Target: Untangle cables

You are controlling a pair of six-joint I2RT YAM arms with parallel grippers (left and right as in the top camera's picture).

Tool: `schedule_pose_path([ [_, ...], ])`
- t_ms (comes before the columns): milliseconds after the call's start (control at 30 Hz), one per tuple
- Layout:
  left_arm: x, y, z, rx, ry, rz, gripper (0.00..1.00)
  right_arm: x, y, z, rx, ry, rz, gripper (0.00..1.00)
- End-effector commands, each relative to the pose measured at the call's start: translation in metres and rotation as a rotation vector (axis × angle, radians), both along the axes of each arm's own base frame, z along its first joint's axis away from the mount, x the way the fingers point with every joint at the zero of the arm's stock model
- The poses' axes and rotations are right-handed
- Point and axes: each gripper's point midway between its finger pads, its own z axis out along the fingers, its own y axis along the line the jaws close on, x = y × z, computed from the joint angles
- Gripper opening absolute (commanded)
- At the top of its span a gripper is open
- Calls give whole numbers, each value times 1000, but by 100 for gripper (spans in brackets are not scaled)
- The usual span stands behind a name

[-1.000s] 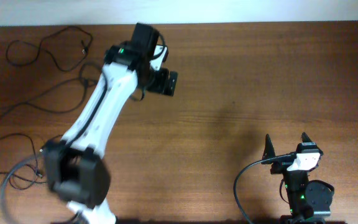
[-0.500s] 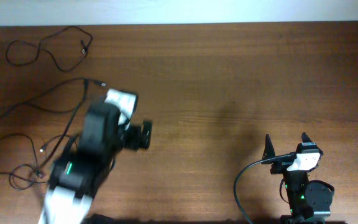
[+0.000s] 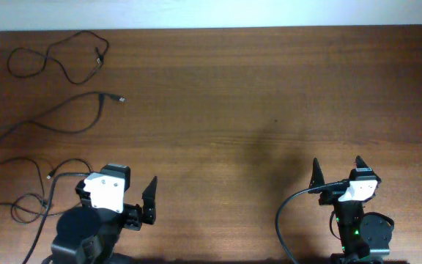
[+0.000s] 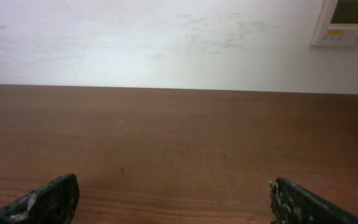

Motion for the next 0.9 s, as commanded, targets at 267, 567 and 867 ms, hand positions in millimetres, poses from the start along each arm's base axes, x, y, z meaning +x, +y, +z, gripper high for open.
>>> schedule_pose_path([
  [267, 15, 22, -39, -28, -179, 119, 99, 0, 0, -2, 1, 4, 0, 98],
  [567, 27, 35, -52, -49, -306, 185, 99, 0, 0, -2, 0, 4, 0, 99],
  [867, 50, 40, -50, -75, -510, 210, 99, 0, 0, -2, 0, 4, 0, 98],
])
